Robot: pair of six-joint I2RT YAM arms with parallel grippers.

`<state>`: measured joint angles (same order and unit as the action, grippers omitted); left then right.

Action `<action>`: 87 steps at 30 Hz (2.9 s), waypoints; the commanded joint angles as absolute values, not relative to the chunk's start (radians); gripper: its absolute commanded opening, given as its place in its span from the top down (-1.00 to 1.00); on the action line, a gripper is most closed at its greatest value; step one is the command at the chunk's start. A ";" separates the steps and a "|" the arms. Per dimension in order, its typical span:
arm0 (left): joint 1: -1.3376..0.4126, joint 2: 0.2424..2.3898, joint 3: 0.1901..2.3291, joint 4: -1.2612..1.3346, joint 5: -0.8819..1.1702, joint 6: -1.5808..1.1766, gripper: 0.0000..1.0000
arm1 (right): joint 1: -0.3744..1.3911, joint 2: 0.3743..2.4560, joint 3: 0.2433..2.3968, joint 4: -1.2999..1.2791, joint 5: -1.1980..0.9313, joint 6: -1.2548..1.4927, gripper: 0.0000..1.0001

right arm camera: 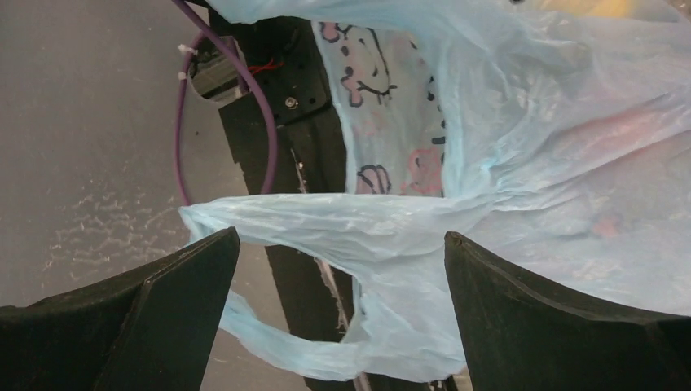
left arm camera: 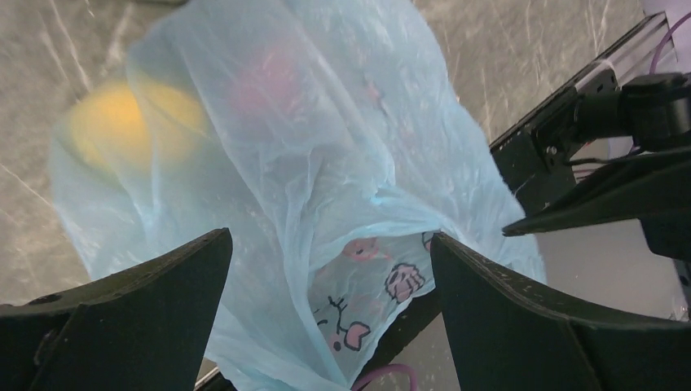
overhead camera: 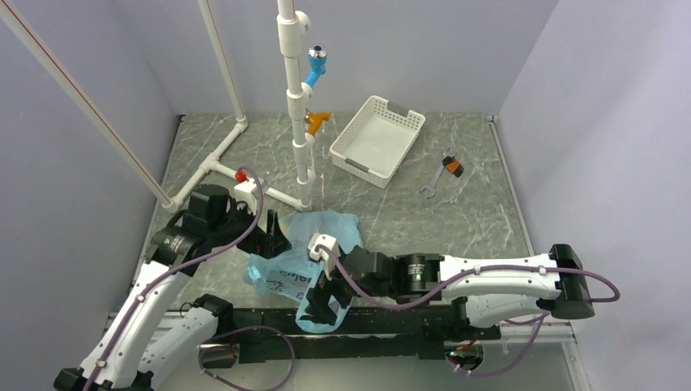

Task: Take the fake fruits out of the plastic bag
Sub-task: Adjust the plastic bag at the center of the board.

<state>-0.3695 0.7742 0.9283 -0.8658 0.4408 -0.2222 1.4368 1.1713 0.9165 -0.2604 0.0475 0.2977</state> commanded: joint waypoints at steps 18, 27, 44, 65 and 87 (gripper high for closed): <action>-0.380 0.570 0.753 -0.770 0.387 -0.368 -0.98 | 1.763 1.455 1.154 -0.552 0.856 0.570 -0.82; -0.600 0.785 0.765 -0.785 0.326 -0.366 -0.91 | 1.751 1.333 1.029 -0.538 0.958 0.600 0.27; -0.702 0.965 0.825 -0.689 0.177 -0.405 -0.21 | 1.659 1.089 0.931 -0.409 1.070 0.392 1.00; -0.736 0.573 0.651 -0.283 0.032 -0.465 1.00 | 1.521 0.966 0.877 -0.446 0.989 0.362 0.96; -0.735 0.380 0.551 -0.338 -0.053 -0.616 1.00 | 0.757 1.343 1.324 -0.491 0.419 0.276 1.00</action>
<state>-0.7345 0.4107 0.5903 -0.3885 -0.0349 -0.5446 0.8024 1.2629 1.2053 -0.4194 0.5621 0.2962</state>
